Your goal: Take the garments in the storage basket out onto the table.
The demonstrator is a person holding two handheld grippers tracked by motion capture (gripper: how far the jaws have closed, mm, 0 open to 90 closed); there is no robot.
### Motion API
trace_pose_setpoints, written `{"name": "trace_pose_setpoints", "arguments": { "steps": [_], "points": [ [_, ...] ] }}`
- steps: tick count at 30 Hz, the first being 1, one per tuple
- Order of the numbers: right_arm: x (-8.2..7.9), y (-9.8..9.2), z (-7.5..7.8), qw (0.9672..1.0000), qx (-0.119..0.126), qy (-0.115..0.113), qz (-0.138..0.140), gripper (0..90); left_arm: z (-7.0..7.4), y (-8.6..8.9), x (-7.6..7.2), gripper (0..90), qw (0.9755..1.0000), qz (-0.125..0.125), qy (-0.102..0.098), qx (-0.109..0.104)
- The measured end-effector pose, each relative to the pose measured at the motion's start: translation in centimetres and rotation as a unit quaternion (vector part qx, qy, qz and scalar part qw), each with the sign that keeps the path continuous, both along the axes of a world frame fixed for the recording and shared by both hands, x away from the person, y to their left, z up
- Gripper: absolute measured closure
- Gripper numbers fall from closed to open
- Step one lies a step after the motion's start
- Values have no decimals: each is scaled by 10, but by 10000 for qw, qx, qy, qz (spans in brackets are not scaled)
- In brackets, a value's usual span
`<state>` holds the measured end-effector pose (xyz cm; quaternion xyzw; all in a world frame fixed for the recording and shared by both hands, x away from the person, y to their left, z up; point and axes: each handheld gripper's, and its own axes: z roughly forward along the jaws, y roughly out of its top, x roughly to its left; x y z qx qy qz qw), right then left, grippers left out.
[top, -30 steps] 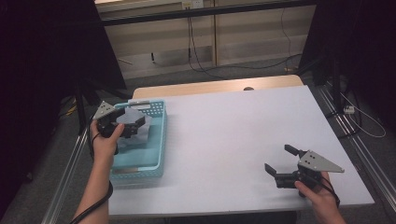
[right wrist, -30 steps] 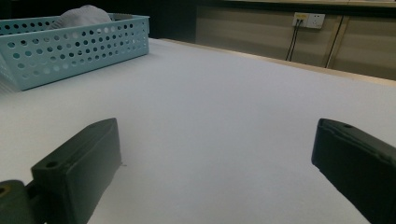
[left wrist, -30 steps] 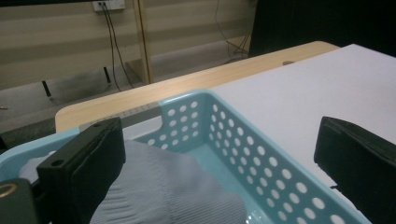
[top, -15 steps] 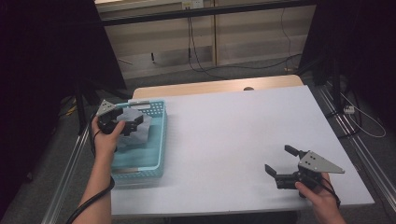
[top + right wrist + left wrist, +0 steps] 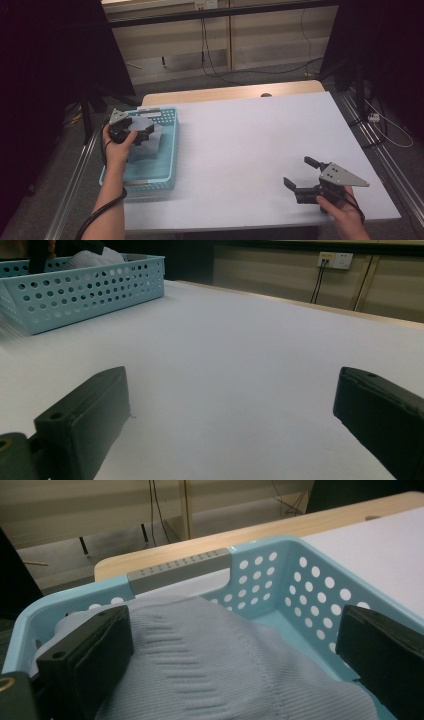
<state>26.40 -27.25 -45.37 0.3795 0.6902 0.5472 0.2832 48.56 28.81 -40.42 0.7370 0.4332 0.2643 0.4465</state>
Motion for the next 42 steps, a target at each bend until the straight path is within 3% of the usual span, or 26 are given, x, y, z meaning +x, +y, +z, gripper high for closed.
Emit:
{"name": "trace_pose_setpoints", "arguments": {
  "steps": [8, 15, 18, 26, 29, 31, 34, 41, 42],
  "points": [
    [-1, -1, 0, 10000, -3, -16, 16, 11, -8, 0, 5, 26, 9999, 19, -15, 138],
    [-2, -1, 1, 10000, 27, -18, 14, 10, -4, 0, 5, 29, 9998, 85, -17, 163],
    [-2, -1, 1, 10000, 27, -23, 14, 10, -1, 3, 5, 30, 9996, 90, -10, 271],
    [-2, -1, 0, 10000, -26, -11, 42, 10, -6, 7, 4, 28, 9995, 109, -23, 286],
    [-2, 0, 0, 10000, -6, -9, 51, 10, -8, 6, 5, 22, 9997, 115, -6, 237],
    [-2, 0, 0, 10000, -16, -13, 57, 10, -13, 7, 5, 27, 9999, 82, 76, 64],
    [-2, 0, 0, 10000, -25, -9, 62, 10, -18, 7, 4, 55, 9997, -29, 183, 132],
    [-3, 1, 0, 9999, -54, -10, 89, 10, -20, 1, 4, 54, 9994, -106, 315, -3],
    [-3, 1, 0, 9999, -55, -12, 101, 10, -20, -2, 4, 53, 9992, -221, 346, -15]
  ]
}}
